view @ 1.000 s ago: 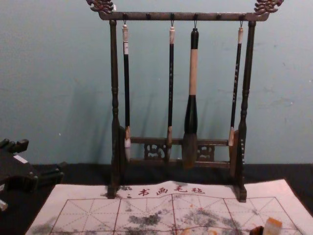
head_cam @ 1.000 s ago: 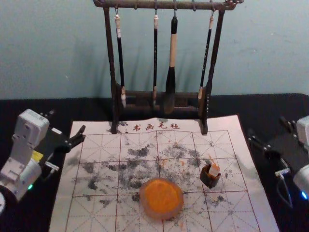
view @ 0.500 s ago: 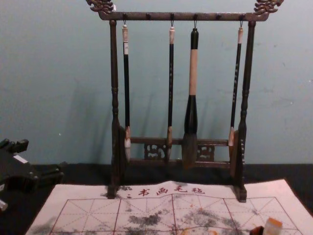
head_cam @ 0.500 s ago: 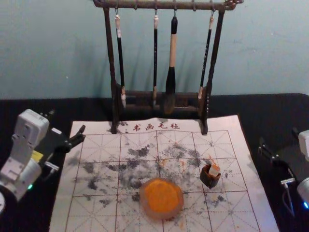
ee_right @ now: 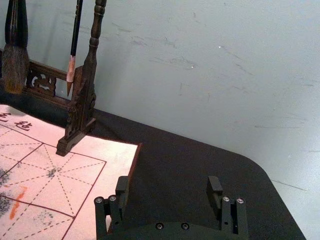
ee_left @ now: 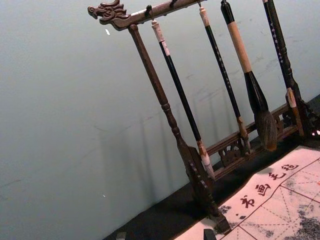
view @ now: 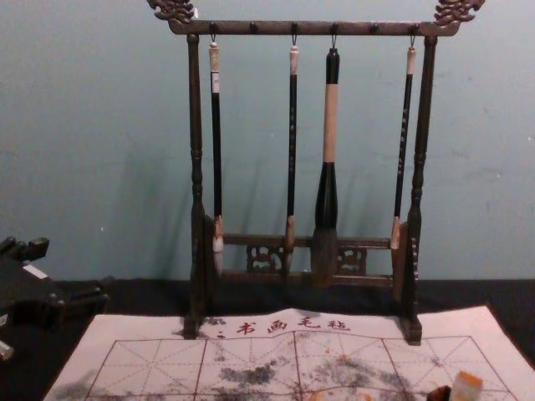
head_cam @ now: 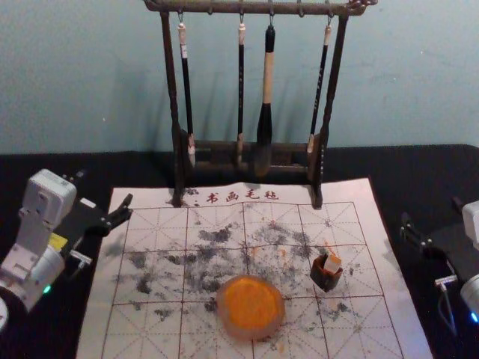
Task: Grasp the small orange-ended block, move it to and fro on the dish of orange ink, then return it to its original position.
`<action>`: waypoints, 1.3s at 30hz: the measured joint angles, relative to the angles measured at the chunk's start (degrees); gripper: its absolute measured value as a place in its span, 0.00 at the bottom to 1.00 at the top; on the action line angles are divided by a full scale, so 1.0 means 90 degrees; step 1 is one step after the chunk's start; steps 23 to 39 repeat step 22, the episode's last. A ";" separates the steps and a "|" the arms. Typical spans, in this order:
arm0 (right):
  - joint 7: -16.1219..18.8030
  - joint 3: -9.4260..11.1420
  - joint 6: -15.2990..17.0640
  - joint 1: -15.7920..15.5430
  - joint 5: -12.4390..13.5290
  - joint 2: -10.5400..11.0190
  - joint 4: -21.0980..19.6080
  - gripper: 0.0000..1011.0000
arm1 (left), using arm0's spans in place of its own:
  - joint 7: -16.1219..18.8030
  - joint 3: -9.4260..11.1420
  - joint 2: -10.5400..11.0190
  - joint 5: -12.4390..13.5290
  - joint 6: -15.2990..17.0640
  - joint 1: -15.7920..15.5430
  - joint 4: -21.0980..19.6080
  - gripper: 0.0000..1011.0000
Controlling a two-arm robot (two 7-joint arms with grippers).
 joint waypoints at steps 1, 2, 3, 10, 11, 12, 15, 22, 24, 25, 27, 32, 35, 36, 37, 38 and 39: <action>0.0000 -0.0001 0.0000 0.0000 -0.0001 0.0001 0.0000 0.99 | 0.0000 0.0000 0.0000 0.0000 0.0000 0.0000 0.0000 0.99; 0.0000 -0.0001 0.0000 0.0000 -0.0001 0.0001 0.0000 0.99 | 0.0000 0.0000 0.0000 0.0000 0.0000 0.0000 0.0000 0.99; 0.0000 -0.0002 -0.0001 0.0000 -0.0002 0.0002 -0.0001 0.99 | 0.0000 0.0000 0.0000 0.0000 0.0000 0.0000 0.0000 0.99; 0.0000 -0.0006 -0.0003 0.0000 -0.0005 0.0006 -0.0005 0.99 | 0.0000 0.0000 0.0000 0.0000 0.0000 0.0000 0.0000 0.99; 0.0000 -0.0008 -0.0004 0.0000 -0.0005 0.0007 -0.0006 0.99 | 0.0000 0.0000 0.0000 0.0000 0.0000 0.0000 0.0000 0.99; 0.0000 -0.0008 -0.0004 0.0000 -0.0005 0.0007 -0.0007 0.99 | 0.0000 0.0000 0.0000 0.0000 0.0000 0.0000 0.0000 0.99; 0.0001 -0.0008 -0.0006 0.0000 -0.0005 0.0009 -0.0008 0.99 | 0.0000 0.0000 0.0000 0.0000 0.0000 0.0000 0.0000 0.99; 0.0001 -0.0009 -0.0009 0.0000 -0.0005 0.0009 -0.0009 0.99 | 0.0000 0.0000 0.0000 0.0000 0.0000 0.0000 0.0000 0.99; 0.0001 -0.0009 -0.0009 0.0000 -0.0005 0.0009 -0.0009 0.99 | 0.0000 0.0000 0.0000 0.0000 0.0000 0.0000 0.0000 0.99; 0.0001 -0.0009 -0.0009 0.0000 -0.0005 0.0009 -0.0009 0.99 | 0.0000 0.0000 0.0000 0.0000 0.0000 0.0000 0.0000 0.99; 0.0001 -0.0009 -0.0009 0.0000 -0.0005 0.0009 -0.0009 0.99 | 0.0000 0.0000 0.0000 0.0000 0.0000 0.0000 0.0000 0.99; 0.0001 -0.0009 -0.0009 0.0000 -0.0005 0.0009 -0.0009 0.99 | 0.0000 0.0000 0.0000 0.0000 0.0000 0.0000 0.0000 0.99; 0.0001 -0.0009 -0.0009 0.0000 -0.0005 0.0009 -0.0009 0.99 | 0.0000 0.0000 0.0000 0.0000 0.0000 0.0000 0.0000 0.99; 0.0001 -0.0009 -0.0009 0.0000 -0.0005 0.0009 -0.0009 0.99 | 0.0000 0.0000 0.0000 0.0000 0.0000 0.0000 0.0000 0.99; 0.0001 -0.0009 -0.0009 0.0000 -0.0005 0.0009 -0.0009 0.99 | 0.0000 0.0000 0.0000 0.0000 0.0000 0.0000 0.0000 0.99; 0.0001 -0.0009 -0.0009 0.0000 -0.0005 0.0009 -0.0009 0.99 | 0.0000 0.0000 0.0000 0.0000 0.0000 0.0000 0.0000 0.99; 0.0001 -0.0009 -0.0009 0.0000 -0.0005 0.0009 -0.0009 0.99 | 0.0000 0.0000 0.0000 0.0000 0.0000 0.0000 0.0000 0.99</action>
